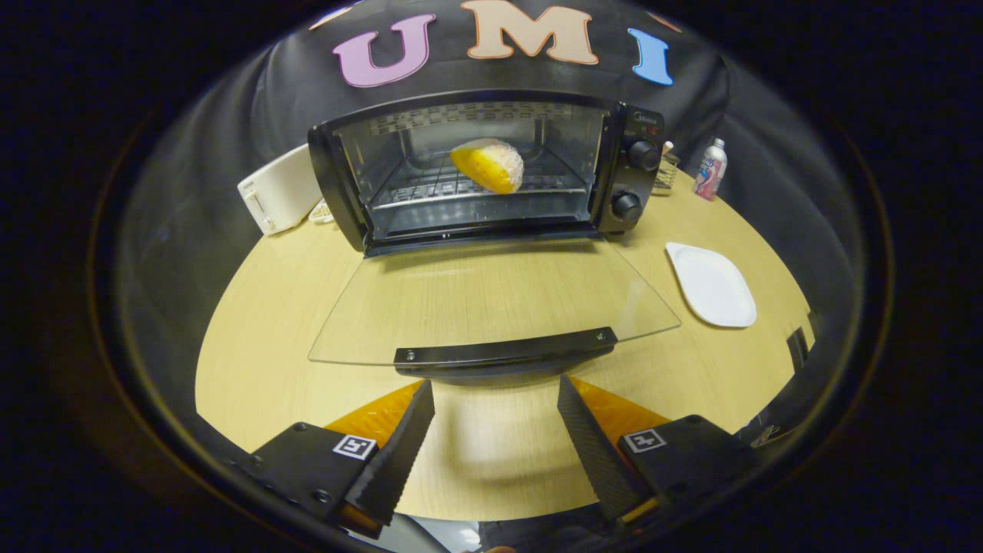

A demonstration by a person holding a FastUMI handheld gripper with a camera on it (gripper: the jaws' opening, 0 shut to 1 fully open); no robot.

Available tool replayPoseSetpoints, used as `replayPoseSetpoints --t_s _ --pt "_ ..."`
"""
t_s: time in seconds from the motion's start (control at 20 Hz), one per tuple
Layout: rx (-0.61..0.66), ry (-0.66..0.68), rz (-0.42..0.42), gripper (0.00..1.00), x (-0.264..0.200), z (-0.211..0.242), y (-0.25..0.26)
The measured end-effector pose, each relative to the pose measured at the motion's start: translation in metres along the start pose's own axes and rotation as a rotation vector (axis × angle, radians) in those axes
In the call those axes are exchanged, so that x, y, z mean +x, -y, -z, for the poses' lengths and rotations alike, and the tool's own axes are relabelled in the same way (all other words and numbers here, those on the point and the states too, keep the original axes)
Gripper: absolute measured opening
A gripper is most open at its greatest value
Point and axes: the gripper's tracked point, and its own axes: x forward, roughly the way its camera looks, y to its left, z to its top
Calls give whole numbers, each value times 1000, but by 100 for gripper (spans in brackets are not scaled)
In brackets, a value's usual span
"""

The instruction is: Open the toaster oven, put the food inside, and close the toaster oven door.

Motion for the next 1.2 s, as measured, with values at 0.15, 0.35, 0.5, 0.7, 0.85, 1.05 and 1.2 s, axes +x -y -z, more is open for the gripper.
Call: replayPoseSetpoints --t_s 0.15,0.35,0.5,0.7,0.85,1.05,1.2 --pt "13 46 -25 100 -8 -16 -4" --pt "50 126 -35 100 -13 -56 -7" --pt "76 201 -50 100 -10 -101 -11" --pt "69 279 -58 100 -10 -148 -14" --pt "85 322 -63 100 -18 -172 -11" --pt "83 422 -72 100 -53 -219 -2" --pt "45 522 -92 100 -89 -265 7"
